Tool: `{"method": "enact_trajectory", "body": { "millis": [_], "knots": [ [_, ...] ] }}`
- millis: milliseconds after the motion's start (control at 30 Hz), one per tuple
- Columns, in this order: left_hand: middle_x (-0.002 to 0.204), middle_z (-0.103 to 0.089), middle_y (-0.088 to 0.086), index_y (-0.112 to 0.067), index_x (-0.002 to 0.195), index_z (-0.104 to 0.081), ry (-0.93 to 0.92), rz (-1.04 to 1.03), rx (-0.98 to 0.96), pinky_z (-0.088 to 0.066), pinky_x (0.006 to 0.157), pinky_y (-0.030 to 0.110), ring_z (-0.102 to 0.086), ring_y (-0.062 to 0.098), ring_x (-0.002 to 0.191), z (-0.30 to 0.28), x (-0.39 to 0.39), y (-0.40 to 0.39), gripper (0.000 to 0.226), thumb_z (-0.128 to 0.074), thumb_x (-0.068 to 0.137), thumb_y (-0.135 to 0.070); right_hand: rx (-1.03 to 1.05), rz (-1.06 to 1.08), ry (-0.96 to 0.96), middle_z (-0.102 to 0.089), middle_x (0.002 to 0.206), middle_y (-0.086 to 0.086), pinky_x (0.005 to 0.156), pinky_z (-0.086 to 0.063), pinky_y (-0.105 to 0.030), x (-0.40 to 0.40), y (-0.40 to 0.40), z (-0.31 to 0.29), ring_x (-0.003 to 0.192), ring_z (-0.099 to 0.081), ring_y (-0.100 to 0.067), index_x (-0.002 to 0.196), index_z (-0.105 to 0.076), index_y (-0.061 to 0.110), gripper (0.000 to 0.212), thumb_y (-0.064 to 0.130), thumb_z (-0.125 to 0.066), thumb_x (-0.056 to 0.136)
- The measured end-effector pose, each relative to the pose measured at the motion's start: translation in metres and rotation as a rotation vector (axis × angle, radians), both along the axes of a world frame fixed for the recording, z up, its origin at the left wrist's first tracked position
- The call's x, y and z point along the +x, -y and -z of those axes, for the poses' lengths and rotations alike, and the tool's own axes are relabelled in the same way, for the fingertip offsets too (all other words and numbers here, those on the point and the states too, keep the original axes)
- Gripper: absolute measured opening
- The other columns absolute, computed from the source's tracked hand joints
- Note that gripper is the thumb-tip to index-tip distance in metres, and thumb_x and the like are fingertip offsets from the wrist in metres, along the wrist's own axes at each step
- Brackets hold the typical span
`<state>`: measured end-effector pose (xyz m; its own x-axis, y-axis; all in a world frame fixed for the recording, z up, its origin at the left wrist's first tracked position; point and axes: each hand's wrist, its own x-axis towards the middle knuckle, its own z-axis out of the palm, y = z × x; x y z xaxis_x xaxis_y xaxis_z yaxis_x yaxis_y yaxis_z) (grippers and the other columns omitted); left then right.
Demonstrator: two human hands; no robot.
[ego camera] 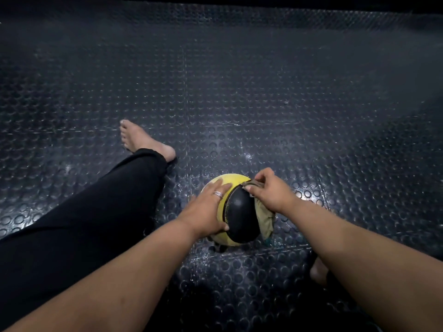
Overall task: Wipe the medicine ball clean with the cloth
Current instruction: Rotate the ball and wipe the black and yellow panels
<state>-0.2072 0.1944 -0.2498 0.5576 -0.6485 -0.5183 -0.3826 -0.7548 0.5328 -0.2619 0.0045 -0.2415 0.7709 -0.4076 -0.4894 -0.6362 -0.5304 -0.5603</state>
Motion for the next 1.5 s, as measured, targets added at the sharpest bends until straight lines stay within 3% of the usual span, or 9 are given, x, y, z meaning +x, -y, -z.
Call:
{"method": "enact_trajectory", "body": {
  "millis": [100,233,433,633,800,933,1167,1400,1500],
  "knots": [
    [0.163,0.003,-0.012,-0.04,0.154,-0.008,-0.029,0.037,-0.008,-0.019,0.121,0.042,-0.006,0.015,0.15,-0.001,0.008,0.002,0.117,-0.087,0.069,-0.035,-0.046,0.088,0.148,-0.056,0.098,-0.002,0.062,-0.032,-0.024,-0.009,-0.005,0.004,0.085,-0.052,-0.016,0.092,-0.05,0.02,0.022,0.03,-0.068,0.083],
    [0.164,0.001,-0.01,-0.038,0.155,-0.009,-0.017,0.052,-0.024,-0.018,0.121,0.037,-0.009,0.017,0.15,-0.002,0.012,0.011,0.116,-0.087,0.069,-0.033,-0.131,0.262,0.125,-0.067,0.103,-0.006,0.068,-0.036,-0.022,0.004,-0.014,0.002,0.087,-0.056,-0.017,0.1,-0.066,0.014,0.016,0.023,-0.064,0.087],
    [0.164,0.0,-0.011,-0.038,0.155,-0.01,-0.039,0.045,-0.002,-0.021,0.12,0.032,-0.017,0.017,0.149,-0.001,0.02,0.013,0.115,-0.087,0.069,-0.03,-0.252,-0.315,0.332,-0.056,0.093,-0.008,0.087,-0.045,-0.035,-0.012,-0.047,-0.002,0.092,-0.053,-0.026,0.09,-0.071,0.008,0.016,0.005,-0.057,0.082],
    [0.164,-0.001,-0.011,-0.039,0.154,-0.01,-0.034,0.032,-0.013,-0.02,0.121,0.039,-0.015,0.019,0.149,0.001,0.02,0.019,0.116,-0.088,0.068,-0.033,-0.272,-0.027,0.216,-0.051,0.1,-0.004,0.081,-0.033,-0.018,0.017,-0.033,-0.002,0.096,-0.052,-0.02,0.101,-0.067,0.008,0.018,0.017,-0.054,0.093],
    [0.163,-0.003,-0.014,-0.037,0.154,-0.013,-0.063,0.005,-0.026,-0.022,0.117,0.027,-0.024,0.014,0.146,0.002,0.022,0.008,0.116,-0.088,0.067,-0.028,-0.293,-0.43,0.367,-0.056,0.093,-0.007,0.083,-0.046,-0.034,-0.021,-0.05,0.008,0.089,-0.053,-0.026,0.091,-0.068,0.008,0.01,0.01,-0.061,0.083],
    [0.163,-0.002,-0.012,-0.036,0.155,-0.012,-0.039,0.017,-0.021,-0.022,0.115,0.025,-0.024,0.016,0.146,0.0,0.021,0.005,0.114,-0.087,0.069,-0.029,-0.303,-0.629,0.427,-0.057,0.086,-0.004,0.079,-0.04,-0.026,-0.019,-0.036,0.013,0.081,-0.052,-0.021,0.09,-0.067,0.012,0.017,0.023,-0.056,0.083],
    [0.164,-0.001,-0.011,-0.037,0.155,-0.012,-0.033,0.008,0.006,-0.024,0.119,0.035,-0.024,0.02,0.147,-0.001,0.017,0.007,0.114,-0.087,0.069,-0.032,-0.158,0.041,0.218,-0.054,0.085,-0.002,0.066,-0.03,-0.022,-0.008,-0.008,0.008,0.079,-0.049,-0.017,0.092,-0.066,0.006,0.019,0.021,-0.054,0.094],
    [0.16,-0.02,-0.009,-0.036,0.152,-0.018,-0.082,-0.059,0.034,-0.028,0.115,0.031,-0.034,0.02,0.141,-0.002,0.027,-0.013,0.114,-0.09,0.064,-0.028,0.241,0.815,0.033,-0.064,0.078,-0.014,0.075,-0.055,-0.047,-0.016,0.061,0.012,0.074,-0.063,-0.031,0.076,-0.062,0.007,0.017,0.016,-0.06,0.09],
    [0.15,-0.04,-0.003,-0.037,0.149,-0.019,-0.117,-0.071,0.065,-0.036,0.11,0.03,-0.045,0.021,0.133,-0.004,0.036,-0.015,0.109,-0.089,0.065,-0.036,0.593,1.013,0.025,-0.057,0.073,-0.009,0.045,-0.052,-0.032,-0.012,0.05,0.007,0.055,-0.059,-0.021,0.085,-0.057,0.004,0.013,0.01,-0.051,0.095]
  ]
}}
